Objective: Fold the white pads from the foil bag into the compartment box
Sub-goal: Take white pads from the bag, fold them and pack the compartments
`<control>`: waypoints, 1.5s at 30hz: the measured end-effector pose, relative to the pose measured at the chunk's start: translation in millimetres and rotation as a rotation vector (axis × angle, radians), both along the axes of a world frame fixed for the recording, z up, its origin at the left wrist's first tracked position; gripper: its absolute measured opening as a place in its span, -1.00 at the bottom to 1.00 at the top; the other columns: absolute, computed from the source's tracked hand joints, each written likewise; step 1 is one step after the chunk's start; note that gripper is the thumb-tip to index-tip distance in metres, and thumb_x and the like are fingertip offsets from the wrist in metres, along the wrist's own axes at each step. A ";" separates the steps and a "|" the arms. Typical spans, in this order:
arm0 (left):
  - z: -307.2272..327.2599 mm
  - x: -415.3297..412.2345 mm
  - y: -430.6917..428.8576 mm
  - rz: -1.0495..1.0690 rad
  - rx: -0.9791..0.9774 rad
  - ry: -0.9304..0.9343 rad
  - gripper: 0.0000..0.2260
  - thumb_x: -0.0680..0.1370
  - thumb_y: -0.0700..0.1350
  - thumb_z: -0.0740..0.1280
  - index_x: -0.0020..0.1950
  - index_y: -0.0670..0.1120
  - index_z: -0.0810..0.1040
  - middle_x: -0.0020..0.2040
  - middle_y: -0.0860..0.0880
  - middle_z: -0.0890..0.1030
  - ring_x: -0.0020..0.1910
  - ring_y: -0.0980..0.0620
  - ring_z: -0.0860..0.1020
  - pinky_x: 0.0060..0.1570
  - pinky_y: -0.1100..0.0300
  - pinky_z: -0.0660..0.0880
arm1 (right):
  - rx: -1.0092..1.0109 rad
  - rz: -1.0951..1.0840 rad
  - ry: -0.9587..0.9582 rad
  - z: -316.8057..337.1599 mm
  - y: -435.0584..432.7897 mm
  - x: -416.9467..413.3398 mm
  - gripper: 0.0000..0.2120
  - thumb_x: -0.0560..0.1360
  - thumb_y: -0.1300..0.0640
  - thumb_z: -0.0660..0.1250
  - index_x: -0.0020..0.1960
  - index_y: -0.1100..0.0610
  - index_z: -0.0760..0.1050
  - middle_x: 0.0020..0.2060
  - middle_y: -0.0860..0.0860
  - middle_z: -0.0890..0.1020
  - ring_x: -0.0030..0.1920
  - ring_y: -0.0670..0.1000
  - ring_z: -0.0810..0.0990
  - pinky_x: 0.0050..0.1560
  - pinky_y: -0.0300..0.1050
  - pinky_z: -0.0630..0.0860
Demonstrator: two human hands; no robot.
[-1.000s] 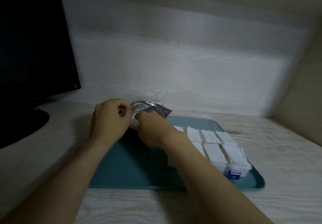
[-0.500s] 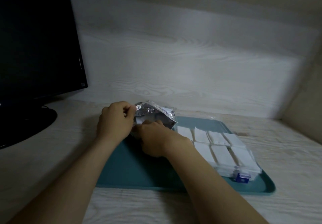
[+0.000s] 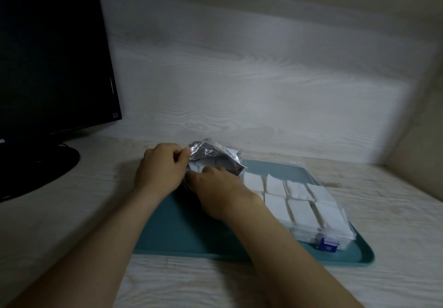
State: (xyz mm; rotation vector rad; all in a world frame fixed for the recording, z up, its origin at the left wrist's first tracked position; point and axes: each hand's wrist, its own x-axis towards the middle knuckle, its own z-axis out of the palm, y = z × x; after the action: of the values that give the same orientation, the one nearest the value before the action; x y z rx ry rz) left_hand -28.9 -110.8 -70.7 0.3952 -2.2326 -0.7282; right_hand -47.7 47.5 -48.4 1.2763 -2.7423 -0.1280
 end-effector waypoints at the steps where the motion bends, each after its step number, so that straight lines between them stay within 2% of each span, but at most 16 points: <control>1: 0.4 1.0 0.6 -0.002 -0.001 -0.002 -0.57 0.63 0.19 0.30 -0.26 -0.11 0.55 -0.37 -0.02 0.60 -0.22 -0.17 0.61 -0.14 -0.05 0.61 | -0.011 0.005 0.025 -0.1 0.0 1.8 -0.57 0.70 0.17 0.16 0.56 0.02 0.30 0.34 0.24 0.50 0.32 0.35 0.50 0.21 0.19 0.50; 5: 0.8 5.1 3.2 -0.016 -0.009 -0.003 -0.56 0.55 0.24 0.21 -0.26 -0.10 0.53 -0.40 -0.02 0.57 -0.23 -0.18 0.61 -0.17 -0.05 0.61 | -0.049 0.050 0.112 3.3 3.9 7.3 -0.59 0.71 0.22 0.14 0.55 0.10 0.31 0.30 0.17 0.54 0.20 0.30 0.63 0.03 0.15 0.56; 13: 1.7 5.6 5.0 -0.013 -0.023 -0.004 -0.54 0.54 0.25 0.20 -0.27 -0.11 0.52 -0.42 -0.03 0.55 -0.29 -0.16 0.59 -0.23 -0.02 0.59 | -0.047 0.032 0.133 11.1 11.4 18.3 -0.60 0.66 0.30 0.19 0.48 0.14 0.38 0.26 0.15 0.58 0.19 0.28 0.64 -0.06 0.07 0.50; 17: 1.6 2.9 3.0 0.032 -0.023 0.019 -0.56 0.63 0.11 0.32 -0.34 -0.13 0.48 -0.47 -0.04 0.50 -0.39 -0.12 0.52 -0.30 -0.01 0.55 | -0.290 -0.043 0.114 14.5 12.4 11.7 -0.49 0.49 0.40 0.34 0.39 0.14 0.37 0.15 0.17 0.65 0.12 0.27 0.65 -0.10 0.01 0.43; 20: 1.9 3.0 2.4 0.061 -0.012 0.059 -0.61 0.61 0.11 0.30 -0.32 -0.10 0.51 -0.44 -0.04 0.54 -0.34 -0.17 0.56 -0.28 -0.04 0.58 | -0.534 -0.089 -0.036 17.1 19.4 3.9 -0.40 0.42 0.49 0.32 0.38 0.12 0.37 0.00 0.14 0.62 0.03 0.25 0.60 -0.17 -0.07 0.39; 22: 2.4 3.6 3.6 0.068 -0.005 0.071 -0.68 0.60 0.10 0.31 -0.27 -0.06 0.58 -0.36 -0.01 0.62 -0.27 -0.15 0.62 -0.21 -0.05 0.62 | -0.657 -0.093 -0.115 17.8 25.2 -0.9 -0.43 0.45 0.48 0.27 0.37 0.06 0.38 -0.14 0.07 0.52 -0.10 0.15 0.51 -0.33 -0.18 0.27; 24: 4.1 4.4 6.7 0.061 -0.002 0.056 -0.77 0.59 0.09 0.36 -0.18 0.01 0.65 -0.26 0.04 0.68 -0.18 -0.12 0.66 -0.14 -0.03 0.64 | -0.806 -0.102 -0.185 19.4 32.0 -5.3 -0.52 0.55 0.43 0.22 0.37 0.04 0.39 -0.17 0.06 0.50 -0.21 0.02 0.43 -0.42 -0.28 0.29; 26: 5.9 4.6 11.4 0.034 -0.012 0.042 -0.86 0.54 0.10 0.40 -0.09 0.07 0.68 -0.17 0.09 0.72 -0.09 -0.11 0.69 -0.08 0.00 0.64 | -0.955 -0.108 -0.227 22.4 39.5 -9.6 -0.64 0.62 0.35 0.22 0.36 0.07 0.37 -0.12 0.10 0.55 -0.22 -0.02 0.46 -0.40 -0.32 0.31; 28: 6.7 5.3 15.5 0.010 -0.054 0.050 -0.79 0.45 0.09 0.38 0.01 0.07 0.69 -0.07 0.10 0.74 -0.01 -0.12 0.67 0.02 0.01 0.62 | -1.067 -0.099 -0.248 23.9 46.7 -15.9 -0.74 0.64 0.26 0.27 0.30 0.11 0.36 -0.12 0.05 0.58 -0.20 -0.03 0.52 -0.31 -0.26 0.38; 32: 13.8 7.3 28.2 -0.042 -0.111 0.269 -0.71 0.45 0.04 0.25 0.03 -0.03 0.66 -0.04 0.04 0.66 0.00 -0.10 0.54 0.03 0.16 0.36 | -1.155 -0.080 -0.363 26.3 65.4 -27.8 -0.77 0.64 0.11 0.39 0.24 0.13 0.45 -0.06 0.08 0.71 -0.04 0.12 0.70 0.05 0.16 0.62; 35: 21.1 14.9 55.0 -0.190 0.012 0.388 -0.80 0.50 -0.04 0.31 0.05 -0.05 0.65 -0.01 0.07 0.65 -0.05 0.03 0.59 0.01 0.15 0.49 | -1.181 0.003 -0.520 25.0 83.0 -25.0 -0.78 0.65 0.14 0.40 0.25 0.15 0.50 -0.08 0.09 0.75 -0.07 0.08 0.74 0.04 0.13 0.67; 37: 23.1 20.0 75.7 -0.352 0.114 0.361 -0.80 0.55 0.01 0.34 0.09 -0.03 0.65 -0.01 0.09 0.69 -0.06 0.07 0.66 -0.02 0.08 0.61 | -1.204 0.061 -0.598 23.4 92.4 -19.0 -0.79 0.66 0.16 0.39 0.27 0.17 0.50 -0.08 0.11 0.76 -0.07 0.07 0.75 0.00 0.06 0.67; 39: 24.8 23.6 89.8 -0.508 0.247 0.267 -0.79 0.56 0.04 0.37 0.10 -0.03 0.66 -0.06 0.03 0.72 -0.07 -0.01 0.70 -0.06 -0.04 0.66 | -1.204 0.110 -0.617 20.9 97.0 -14.4 -0.81 0.66 0.20 0.38 0.25 0.20 0.51 -0.11 0.16 0.75 -0.12 0.06 0.74 -0.10 -0.03 0.64; 41: 27.7 24.7 97.5 -0.619 0.431 0.185 -0.86 0.61 -0.07 0.41 0.11 -0.09 0.68 -0.07 -0.09 0.73 -0.04 -0.13 0.72 -0.08 -0.14 0.70 | -1.191 0.132 -0.589 18.6 100.5 -10.8 -0.85 0.66 0.22 0.38 0.21 0.20 0.51 -0.14 0.16 0.75 -0.15 0.08 0.74 -0.13 -0.01 0.66; 43: 29.6 26.4 101.5 -0.682 0.630 0.145 -0.88 0.67 -0.21 0.38 0.15 -0.17 0.69 -0.02 -0.18 0.75 0.00 -0.17 0.74 -0.11 -0.04 0.72 | -1.208 0.140 -0.577 18.8 104.1 -8.6 -0.84 0.64 0.21 0.41 0.20 0.17 0.54 -0.14 0.13 0.76 -0.13 0.12 0.76 -0.08 0.08 0.71; 45: 31.4 27.0 101.3 -0.691 0.775 0.136 -0.83 0.69 -0.22 0.34 0.23 -0.20 0.67 0.03 -0.20 0.76 0.04 -0.18 0.75 -0.11 0.05 0.70 | -1.244 0.117 -0.619 21.2 105.6 -6.5 -0.72 0.58 0.20 0.50 0.25 0.12 0.56 -0.13 0.12 0.76 -0.12 0.18 0.76 -0.06 0.14 0.72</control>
State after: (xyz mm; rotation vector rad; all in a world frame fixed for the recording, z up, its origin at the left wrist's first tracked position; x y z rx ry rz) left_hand -1.9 -9.5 -39.3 -0.0963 -1.8615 -1.9305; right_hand -54.1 153.1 -27.2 1.0818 -2.1925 1.8773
